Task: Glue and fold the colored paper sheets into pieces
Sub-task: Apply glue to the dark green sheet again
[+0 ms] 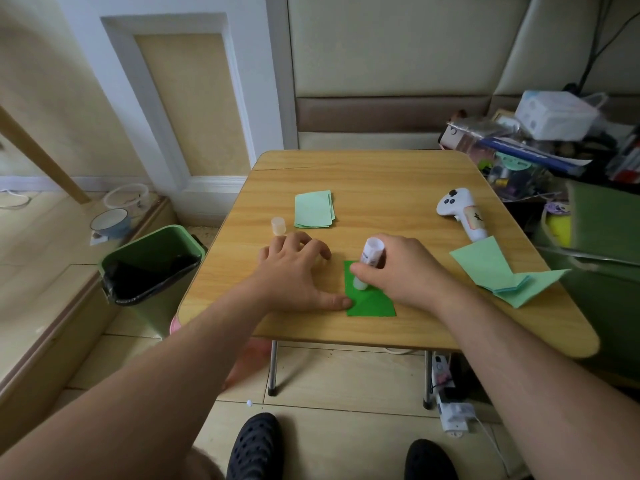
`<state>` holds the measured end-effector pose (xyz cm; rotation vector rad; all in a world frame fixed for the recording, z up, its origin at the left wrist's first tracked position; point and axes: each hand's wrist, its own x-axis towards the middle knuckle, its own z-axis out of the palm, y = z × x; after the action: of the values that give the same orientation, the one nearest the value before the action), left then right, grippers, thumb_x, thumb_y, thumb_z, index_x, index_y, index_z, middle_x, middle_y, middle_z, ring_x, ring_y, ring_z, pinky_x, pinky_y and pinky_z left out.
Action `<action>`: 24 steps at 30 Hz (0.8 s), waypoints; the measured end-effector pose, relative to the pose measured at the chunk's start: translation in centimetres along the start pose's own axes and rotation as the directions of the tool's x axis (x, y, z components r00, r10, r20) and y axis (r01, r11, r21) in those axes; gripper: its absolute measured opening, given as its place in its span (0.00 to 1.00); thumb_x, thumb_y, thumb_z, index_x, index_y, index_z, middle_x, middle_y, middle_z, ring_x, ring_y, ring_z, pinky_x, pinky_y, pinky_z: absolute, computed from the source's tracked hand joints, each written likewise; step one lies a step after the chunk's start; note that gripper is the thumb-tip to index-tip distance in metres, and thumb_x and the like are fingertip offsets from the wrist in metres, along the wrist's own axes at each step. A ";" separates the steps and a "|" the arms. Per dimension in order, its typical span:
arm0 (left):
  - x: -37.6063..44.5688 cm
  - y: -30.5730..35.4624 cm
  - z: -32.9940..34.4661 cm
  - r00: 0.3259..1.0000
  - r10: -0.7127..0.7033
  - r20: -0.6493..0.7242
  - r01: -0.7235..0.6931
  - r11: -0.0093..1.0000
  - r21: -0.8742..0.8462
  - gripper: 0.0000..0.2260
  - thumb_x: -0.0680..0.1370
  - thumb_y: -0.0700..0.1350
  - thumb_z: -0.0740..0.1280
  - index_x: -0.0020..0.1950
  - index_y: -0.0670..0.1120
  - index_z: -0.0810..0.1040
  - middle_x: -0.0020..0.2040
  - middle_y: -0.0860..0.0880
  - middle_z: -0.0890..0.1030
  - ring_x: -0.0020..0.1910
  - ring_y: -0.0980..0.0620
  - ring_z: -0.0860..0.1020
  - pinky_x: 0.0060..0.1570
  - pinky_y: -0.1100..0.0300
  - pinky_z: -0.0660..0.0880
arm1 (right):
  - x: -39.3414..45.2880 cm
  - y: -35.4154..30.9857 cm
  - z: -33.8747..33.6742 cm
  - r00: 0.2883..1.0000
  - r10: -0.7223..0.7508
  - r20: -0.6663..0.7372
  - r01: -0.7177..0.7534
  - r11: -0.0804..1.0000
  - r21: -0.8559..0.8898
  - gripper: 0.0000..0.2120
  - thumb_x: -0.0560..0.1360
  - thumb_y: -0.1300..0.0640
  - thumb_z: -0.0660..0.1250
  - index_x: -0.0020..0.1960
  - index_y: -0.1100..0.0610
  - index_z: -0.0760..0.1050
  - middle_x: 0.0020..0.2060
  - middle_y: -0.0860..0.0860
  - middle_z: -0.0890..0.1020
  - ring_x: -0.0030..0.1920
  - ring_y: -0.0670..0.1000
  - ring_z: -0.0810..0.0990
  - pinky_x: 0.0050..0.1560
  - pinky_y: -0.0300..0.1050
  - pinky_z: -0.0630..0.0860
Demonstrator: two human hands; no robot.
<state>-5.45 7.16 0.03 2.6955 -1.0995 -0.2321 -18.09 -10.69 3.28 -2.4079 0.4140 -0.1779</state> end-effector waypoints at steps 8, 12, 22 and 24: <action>0.0 0.0 -0.1 1.000 -0.006 0.016 0.007 1.000 -0.013 0.43 0.56 0.85 0.62 0.66 0.67 0.65 0.74 0.54 0.61 0.76 0.45 0.57 0.74 0.44 0.55 | -0.4 1.4 -2.1 0.998 0.038 -0.055 -0.044 0.991 -0.128 0.10 0.73 0.49 0.70 0.39 0.54 0.75 0.35 0.50 0.82 0.40 0.54 0.79 0.40 0.51 0.77; 0.1 0.0 -0.1 1.000 -0.009 0.010 0.010 1.000 -0.010 0.43 0.56 0.84 0.63 0.65 0.67 0.65 0.74 0.53 0.61 0.76 0.45 0.57 0.74 0.44 0.55 | -0.3 0.6 -1.5 0.992 0.003 -0.122 -0.010 0.999 -0.051 0.12 0.74 0.48 0.71 0.40 0.54 0.74 0.34 0.50 0.80 0.35 0.50 0.75 0.35 0.47 0.69; 0.1 0.0 0.1 1.000 -0.006 -0.002 0.006 1.000 -0.018 0.42 0.56 0.83 0.65 0.65 0.66 0.66 0.74 0.54 0.62 0.76 0.46 0.56 0.74 0.45 0.55 | -0.5 -0.5 -0.4 0.999 -0.014 0.030 0.015 0.999 -0.047 0.10 0.75 0.46 0.73 0.43 0.51 0.78 0.36 0.48 0.82 0.36 0.47 0.76 0.36 0.44 0.70; 0.1 0.0 0.0 1.000 -0.009 0.005 0.009 1.000 -0.025 0.41 0.56 0.83 0.65 0.65 0.67 0.65 0.74 0.54 0.61 0.75 0.45 0.56 0.74 0.45 0.55 | -0.6 -0.1 -1.3 0.999 0.002 0.047 0.002 0.996 -0.086 0.08 0.75 0.48 0.72 0.43 0.52 0.78 0.36 0.48 0.82 0.37 0.48 0.77 0.36 0.44 0.71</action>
<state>-5.33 7.09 -0.02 2.6804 -1.0785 -0.2524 -18.94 -11.20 4.36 -2.4912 0.4080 -0.1053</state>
